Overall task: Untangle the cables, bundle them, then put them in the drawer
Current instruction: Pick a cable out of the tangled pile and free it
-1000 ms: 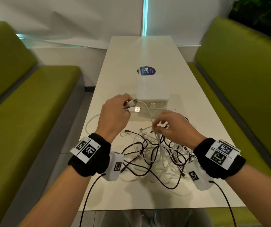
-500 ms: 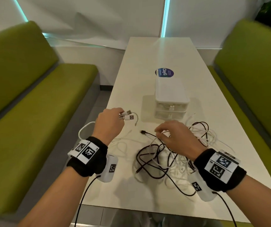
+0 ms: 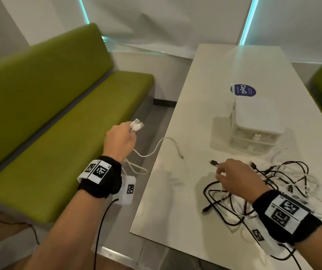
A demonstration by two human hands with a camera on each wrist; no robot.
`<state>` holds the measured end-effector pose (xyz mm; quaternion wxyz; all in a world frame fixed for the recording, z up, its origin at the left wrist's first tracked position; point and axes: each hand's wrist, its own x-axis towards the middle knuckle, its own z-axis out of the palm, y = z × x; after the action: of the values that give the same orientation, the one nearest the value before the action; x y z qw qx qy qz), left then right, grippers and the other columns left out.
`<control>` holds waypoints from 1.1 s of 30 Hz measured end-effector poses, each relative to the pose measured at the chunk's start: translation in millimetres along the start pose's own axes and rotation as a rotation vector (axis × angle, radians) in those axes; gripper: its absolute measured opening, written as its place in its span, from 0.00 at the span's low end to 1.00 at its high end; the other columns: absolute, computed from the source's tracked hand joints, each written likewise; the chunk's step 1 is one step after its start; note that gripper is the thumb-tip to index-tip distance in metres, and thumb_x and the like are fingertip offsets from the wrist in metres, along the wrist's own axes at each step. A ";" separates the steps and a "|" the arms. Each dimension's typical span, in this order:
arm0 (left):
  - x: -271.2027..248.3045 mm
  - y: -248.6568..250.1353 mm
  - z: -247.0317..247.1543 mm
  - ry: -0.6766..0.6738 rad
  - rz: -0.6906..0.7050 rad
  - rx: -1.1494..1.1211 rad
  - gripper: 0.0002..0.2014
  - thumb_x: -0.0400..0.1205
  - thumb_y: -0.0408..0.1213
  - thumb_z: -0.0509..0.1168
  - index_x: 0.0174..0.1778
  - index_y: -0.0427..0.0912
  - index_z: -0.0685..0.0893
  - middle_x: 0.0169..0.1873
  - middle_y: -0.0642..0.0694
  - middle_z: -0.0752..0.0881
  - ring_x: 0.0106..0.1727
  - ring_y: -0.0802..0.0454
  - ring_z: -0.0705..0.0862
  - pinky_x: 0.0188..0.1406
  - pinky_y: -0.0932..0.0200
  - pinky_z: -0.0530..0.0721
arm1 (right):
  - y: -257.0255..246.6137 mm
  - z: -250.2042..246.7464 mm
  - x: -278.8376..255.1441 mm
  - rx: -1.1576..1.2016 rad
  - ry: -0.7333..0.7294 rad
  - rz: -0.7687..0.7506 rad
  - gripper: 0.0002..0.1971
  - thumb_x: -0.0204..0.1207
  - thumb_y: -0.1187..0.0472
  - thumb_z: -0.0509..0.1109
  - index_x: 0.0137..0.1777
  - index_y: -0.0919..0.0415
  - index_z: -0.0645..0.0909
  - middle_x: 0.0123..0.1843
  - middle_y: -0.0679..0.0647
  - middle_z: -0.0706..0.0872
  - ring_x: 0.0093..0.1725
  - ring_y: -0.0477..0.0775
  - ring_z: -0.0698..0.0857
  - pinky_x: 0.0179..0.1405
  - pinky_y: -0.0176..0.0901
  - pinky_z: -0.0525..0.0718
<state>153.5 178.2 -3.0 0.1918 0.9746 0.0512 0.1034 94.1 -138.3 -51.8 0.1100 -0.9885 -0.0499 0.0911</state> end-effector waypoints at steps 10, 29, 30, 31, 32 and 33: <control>14.1 -29.9 -55.5 0.253 -0.098 -0.058 0.13 0.84 0.34 0.56 0.52 0.42 0.88 0.43 0.37 0.87 0.41 0.39 0.80 0.42 0.49 0.76 | -25.7 13.4 17.5 -0.130 0.084 0.005 0.11 0.83 0.54 0.61 0.58 0.57 0.82 0.56 0.54 0.82 0.54 0.57 0.82 0.51 0.47 0.82; -18.4 12.3 10.8 -0.281 0.024 -0.897 0.31 0.84 0.64 0.49 0.29 0.44 0.80 0.20 0.54 0.65 0.21 0.57 0.62 0.25 0.58 0.63 | -64.0 3.0 7.5 0.168 0.044 -0.214 0.17 0.85 0.52 0.62 0.72 0.52 0.77 0.65 0.51 0.80 0.61 0.54 0.83 0.59 0.45 0.78; -18.2 17.4 7.9 -0.282 0.039 -0.937 0.30 0.84 0.63 0.49 0.29 0.44 0.79 0.20 0.54 0.64 0.21 0.57 0.60 0.24 0.58 0.61 | -74.5 2.3 7.7 0.226 0.048 -0.246 0.17 0.85 0.51 0.62 0.72 0.52 0.78 0.63 0.50 0.82 0.58 0.53 0.84 0.57 0.44 0.77; -19.0 22.6 4.1 -0.282 0.053 -0.977 0.30 0.84 0.63 0.49 0.30 0.43 0.78 0.20 0.53 0.63 0.21 0.56 0.59 0.23 0.58 0.60 | -84.7 2.1 8.2 0.293 0.045 -0.247 0.18 0.84 0.50 0.63 0.71 0.52 0.78 0.61 0.49 0.85 0.56 0.52 0.85 0.55 0.43 0.77; -20.0 26.4 1.0 -0.282 0.068 -1.013 0.29 0.84 0.62 0.49 0.30 0.42 0.77 0.20 0.53 0.62 0.22 0.56 0.58 0.23 0.58 0.59 | -94.5 2.0 8.7 0.369 0.033 -0.226 0.19 0.84 0.48 0.64 0.72 0.53 0.78 0.59 0.49 0.87 0.55 0.52 0.85 0.55 0.42 0.78; -21.2 29.3 -2.1 -0.283 0.080 -1.043 0.29 0.84 0.61 0.49 0.31 0.40 0.77 0.20 0.52 0.62 0.22 0.55 0.58 0.22 0.58 0.59 | -103.1 3.0 10.1 0.431 0.018 -0.197 0.21 0.83 0.46 0.64 0.73 0.53 0.77 0.59 0.49 0.89 0.56 0.52 0.86 0.56 0.43 0.79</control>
<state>134.2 149.1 6.3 0.6509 0.7558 -0.0705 -0.0099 95.3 -36.3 -33.1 0.3275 -0.9332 -0.1247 0.0794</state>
